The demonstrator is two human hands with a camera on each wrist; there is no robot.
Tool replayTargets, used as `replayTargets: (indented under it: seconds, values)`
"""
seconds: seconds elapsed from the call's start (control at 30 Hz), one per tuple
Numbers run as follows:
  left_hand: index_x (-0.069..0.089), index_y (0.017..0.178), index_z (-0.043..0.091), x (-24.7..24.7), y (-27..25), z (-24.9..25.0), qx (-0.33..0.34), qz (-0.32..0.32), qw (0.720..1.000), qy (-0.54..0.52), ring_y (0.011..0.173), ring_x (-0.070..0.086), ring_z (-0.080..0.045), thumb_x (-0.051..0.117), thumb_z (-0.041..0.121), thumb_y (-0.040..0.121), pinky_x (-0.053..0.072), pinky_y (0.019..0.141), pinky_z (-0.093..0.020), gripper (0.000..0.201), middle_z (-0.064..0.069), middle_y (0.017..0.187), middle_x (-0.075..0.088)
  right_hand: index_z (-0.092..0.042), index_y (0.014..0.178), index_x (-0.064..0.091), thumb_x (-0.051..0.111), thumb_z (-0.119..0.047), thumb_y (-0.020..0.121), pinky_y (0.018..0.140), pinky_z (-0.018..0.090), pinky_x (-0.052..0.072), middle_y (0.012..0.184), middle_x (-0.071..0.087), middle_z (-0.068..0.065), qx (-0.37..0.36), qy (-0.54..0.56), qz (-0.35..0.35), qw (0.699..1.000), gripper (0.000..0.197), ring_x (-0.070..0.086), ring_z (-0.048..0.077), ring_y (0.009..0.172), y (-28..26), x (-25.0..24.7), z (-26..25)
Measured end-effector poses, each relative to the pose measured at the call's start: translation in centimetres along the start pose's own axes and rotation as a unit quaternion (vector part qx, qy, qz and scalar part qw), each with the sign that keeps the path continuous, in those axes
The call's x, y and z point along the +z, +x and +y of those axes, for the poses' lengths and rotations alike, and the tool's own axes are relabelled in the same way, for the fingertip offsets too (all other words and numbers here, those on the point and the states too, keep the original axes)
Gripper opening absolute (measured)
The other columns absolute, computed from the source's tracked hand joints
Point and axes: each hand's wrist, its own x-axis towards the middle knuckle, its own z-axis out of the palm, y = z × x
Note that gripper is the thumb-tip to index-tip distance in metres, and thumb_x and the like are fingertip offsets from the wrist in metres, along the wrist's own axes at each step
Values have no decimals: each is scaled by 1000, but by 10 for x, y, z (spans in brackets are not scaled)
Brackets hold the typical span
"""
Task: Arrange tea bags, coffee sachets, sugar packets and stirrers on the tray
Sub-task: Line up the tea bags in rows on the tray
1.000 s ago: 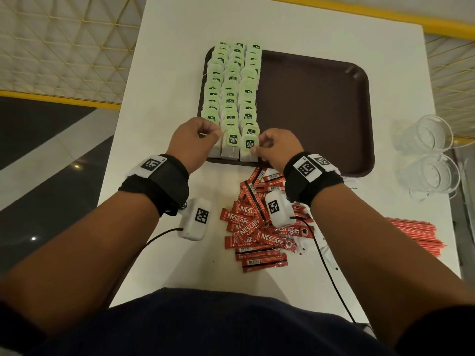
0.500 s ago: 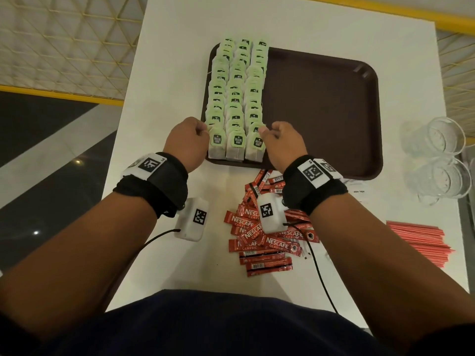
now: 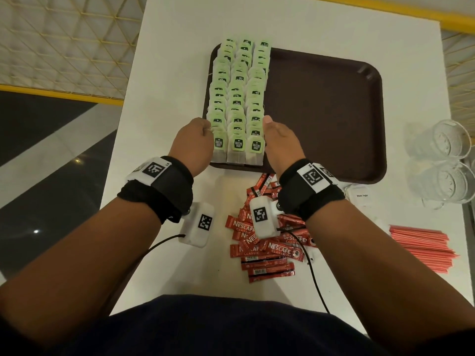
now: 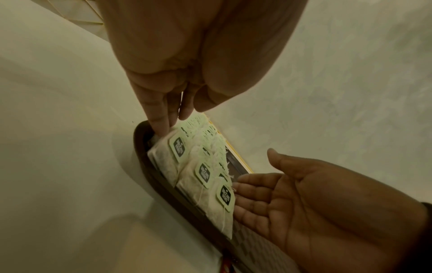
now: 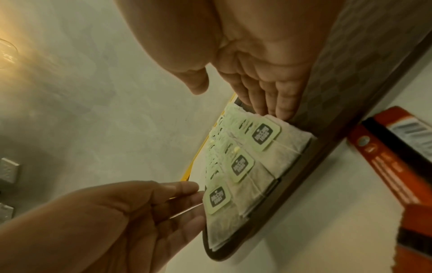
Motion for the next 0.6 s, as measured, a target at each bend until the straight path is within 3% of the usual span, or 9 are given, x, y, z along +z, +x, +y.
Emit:
replayTargets:
  seconds: [0.03,0.1,0.2,0.27,0.3,0.43,0.5,0.6]
  values:
    - [56,127,4,0,1,0,1,8,1000,-6,113,57,-31,35,13,99,47,99,-43,37,-14,125,61,-7,88,60,34,-47,102,75,32,44,84,56,3,4,11,7,1000,49,51,14,76,2,-1,-1]
    - [58,122,1,-1,3,1,7,29,999,-18,108,58,-31,35,12,100,48,95,-43,34,-15,119,63,-15,109,61,32,-53,101,89,30,43,106,60,2,21,37,13,999,49,55,13,96,5,-3,-5]
    - [58,119,3,-3,6,4,3,33,998,-51,103,58,-28,34,16,102,49,92,-41,32,-12,113,63,-21,137,50,33,-78,82,111,40,37,140,52,2,55,94,1,994,81,50,17,127,9,0,-12]
    - [56,127,6,-2,7,5,-5,21,997,-74,109,58,-27,35,21,102,48,98,-42,35,-9,119,62,-25,138,50,36,-93,61,110,42,39,142,53,-3,60,116,-21,991,103,51,15,128,19,5,-2]
    - [55,129,7,0,8,4,-10,17,996,-86,111,58,-26,36,22,102,47,100,-43,36,-9,122,62,-28,138,51,36,-95,58,109,42,41,140,55,-5,54,113,-29,992,106,52,13,127,24,7,4]
    - [57,126,8,0,11,3,-12,23,991,-131,112,58,-27,37,24,101,46,102,-46,35,-8,120,63,-28,141,47,34,-92,60,113,41,35,144,51,-4,50,136,-13,989,104,48,15,132,19,7,-5]
    - [59,118,10,-3,16,5,-9,31,989,-146,111,58,-26,37,23,102,46,102,-45,30,-6,115,63,-24,145,41,34,-85,71,115,40,30,152,42,0,63,164,-9,984,96,40,20,138,24,3,-13]
    - [58,100,28,-9,27,12,-16,11,981,-195,114,57,-21,36,37,103,44,106,-43,25,1,110,62,-24,150,34,32,-82,78,116,40,26,156,34,-1,74,195,-8,978,93,34,21,142,37,-5,-25]
